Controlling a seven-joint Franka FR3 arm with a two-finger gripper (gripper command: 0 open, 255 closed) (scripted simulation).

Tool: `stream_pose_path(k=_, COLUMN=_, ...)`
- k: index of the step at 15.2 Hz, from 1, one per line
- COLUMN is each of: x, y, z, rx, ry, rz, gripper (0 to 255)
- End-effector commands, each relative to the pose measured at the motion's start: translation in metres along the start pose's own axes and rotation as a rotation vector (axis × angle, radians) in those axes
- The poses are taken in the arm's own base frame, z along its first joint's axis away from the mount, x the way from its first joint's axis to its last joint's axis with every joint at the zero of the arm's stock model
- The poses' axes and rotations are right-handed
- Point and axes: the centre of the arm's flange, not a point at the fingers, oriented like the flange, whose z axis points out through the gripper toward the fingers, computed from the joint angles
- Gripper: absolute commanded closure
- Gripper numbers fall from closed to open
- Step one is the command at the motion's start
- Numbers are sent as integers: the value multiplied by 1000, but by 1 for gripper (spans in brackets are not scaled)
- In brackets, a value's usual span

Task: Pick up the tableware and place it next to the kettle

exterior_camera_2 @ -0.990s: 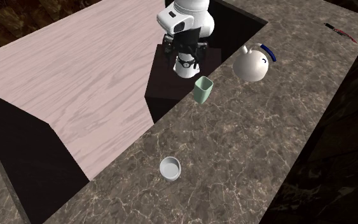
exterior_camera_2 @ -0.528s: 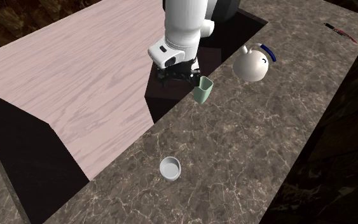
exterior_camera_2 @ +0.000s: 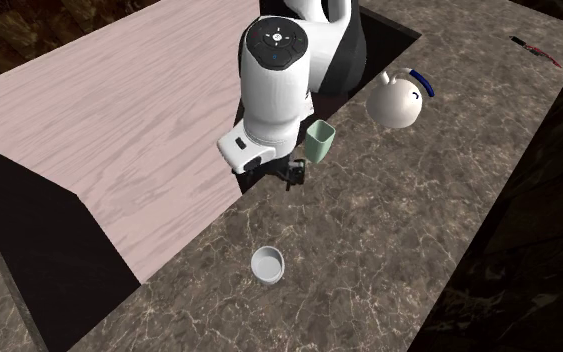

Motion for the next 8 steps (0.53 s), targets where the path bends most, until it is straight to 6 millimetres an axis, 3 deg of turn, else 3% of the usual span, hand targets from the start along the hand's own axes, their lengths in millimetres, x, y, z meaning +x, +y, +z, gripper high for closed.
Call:
stream_pose_path(k=1, x=23, y=3, z=13, rx=2, ry=2, rz=-1, gripper=0)
stream_pose_path(k=8, x=105, y=8, z=54, rx=11, ry=9, rz=-6, gripper=0)
